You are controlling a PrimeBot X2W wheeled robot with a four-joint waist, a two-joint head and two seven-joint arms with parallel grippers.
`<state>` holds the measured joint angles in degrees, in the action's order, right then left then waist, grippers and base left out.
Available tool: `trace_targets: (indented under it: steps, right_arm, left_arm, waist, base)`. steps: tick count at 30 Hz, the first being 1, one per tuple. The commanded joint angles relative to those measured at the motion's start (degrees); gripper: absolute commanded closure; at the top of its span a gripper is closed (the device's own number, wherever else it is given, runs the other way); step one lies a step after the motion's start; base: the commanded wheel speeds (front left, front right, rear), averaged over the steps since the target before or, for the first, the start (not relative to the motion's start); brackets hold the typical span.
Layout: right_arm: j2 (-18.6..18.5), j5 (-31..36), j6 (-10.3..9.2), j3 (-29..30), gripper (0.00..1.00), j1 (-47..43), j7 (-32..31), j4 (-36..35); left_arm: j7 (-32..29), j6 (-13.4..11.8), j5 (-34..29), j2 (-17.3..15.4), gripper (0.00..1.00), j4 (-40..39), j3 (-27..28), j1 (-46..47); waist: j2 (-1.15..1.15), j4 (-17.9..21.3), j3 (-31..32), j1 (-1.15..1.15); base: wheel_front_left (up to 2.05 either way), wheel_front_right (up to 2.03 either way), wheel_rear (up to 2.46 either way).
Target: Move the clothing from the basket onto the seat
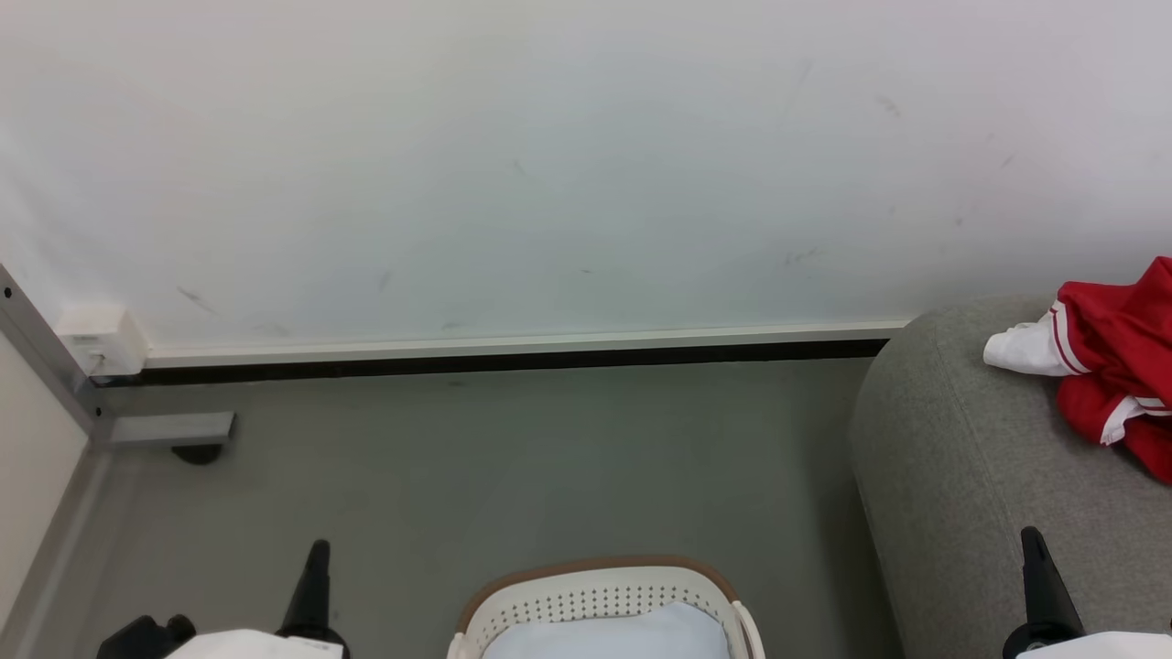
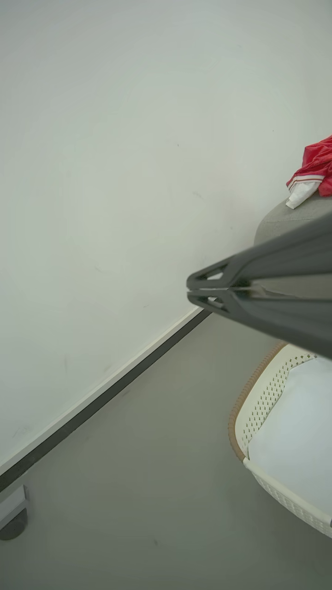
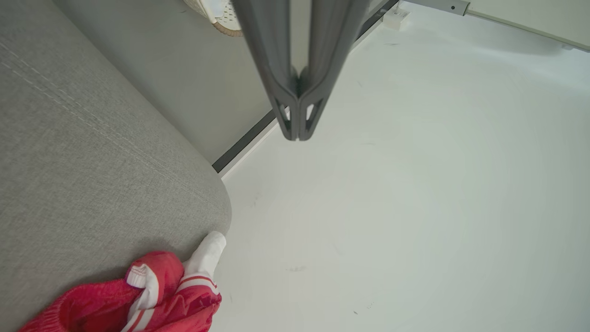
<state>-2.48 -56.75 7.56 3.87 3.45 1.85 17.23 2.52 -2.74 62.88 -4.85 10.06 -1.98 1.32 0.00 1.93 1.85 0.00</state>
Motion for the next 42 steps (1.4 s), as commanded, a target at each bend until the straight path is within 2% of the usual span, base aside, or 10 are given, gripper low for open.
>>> trace_targets:
  steps: [1, 42]
  right_arm:
    - [-0.67, -1.44, -0.06, 0.25, 1.0, 1.42, -0.33, -0.79]
    - [-1.4, -25.84, -0.1, 1.13, 1.0, 3.59, -5.34, -1.89]
  left_arm:
    - [-0.34, 0.51, 1.64, -0.19, 1.0, -0.78, 0.62, 1.32]
    - [-6.01, 3.98, 21.25, 0.94, 1.0, -1.14, 5.79, 3.71]
  waist:
    - [0.0, -0.03, -0.02, 0.0]
    - [0.0, -1.19, -1.05, 0.0]
  base:
    - [0.0, 0.0, 0.0]
    - [0.0, 0.0, 0.0]
